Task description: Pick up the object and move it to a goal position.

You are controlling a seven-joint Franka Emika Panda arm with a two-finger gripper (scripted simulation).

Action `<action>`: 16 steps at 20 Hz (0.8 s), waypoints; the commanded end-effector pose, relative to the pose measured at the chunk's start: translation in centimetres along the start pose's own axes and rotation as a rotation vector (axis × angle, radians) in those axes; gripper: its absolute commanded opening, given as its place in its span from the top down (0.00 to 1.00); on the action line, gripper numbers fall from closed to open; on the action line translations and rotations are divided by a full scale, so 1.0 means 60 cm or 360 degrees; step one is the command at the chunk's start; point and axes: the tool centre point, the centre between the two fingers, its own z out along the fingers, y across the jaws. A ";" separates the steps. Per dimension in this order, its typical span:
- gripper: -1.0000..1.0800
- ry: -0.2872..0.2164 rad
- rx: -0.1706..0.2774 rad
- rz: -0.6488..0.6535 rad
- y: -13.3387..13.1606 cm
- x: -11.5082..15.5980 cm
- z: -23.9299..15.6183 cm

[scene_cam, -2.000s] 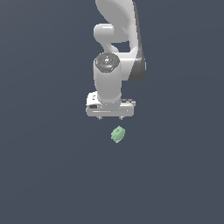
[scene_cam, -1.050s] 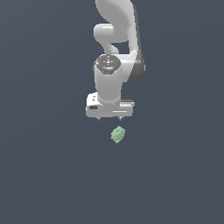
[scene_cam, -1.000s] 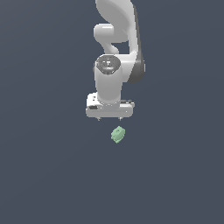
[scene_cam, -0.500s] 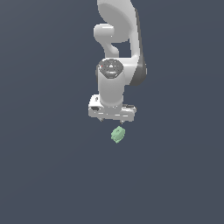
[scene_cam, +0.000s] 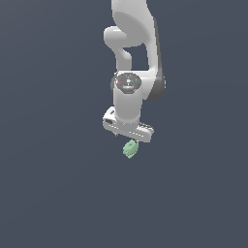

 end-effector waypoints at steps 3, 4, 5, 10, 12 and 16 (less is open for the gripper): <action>0.04 0.0011 0.0005 0.0183 -0.013 0.002 0.014; 0.04 0.0014 0.0006 0.0221 -0.016 0.002 0.017; 0.04 0.0016 0.0007 0.0257 -0.018 0.003 0.020; 0.04 0.0025 0.0011 0.0407 -0.029 0.004 0.031; 0.04 0.0028 0.0013 0.0452 -0.032 0.005 0.035; 0.04 0.0033 0.0015 0.0518 -0.036 0.005 0.040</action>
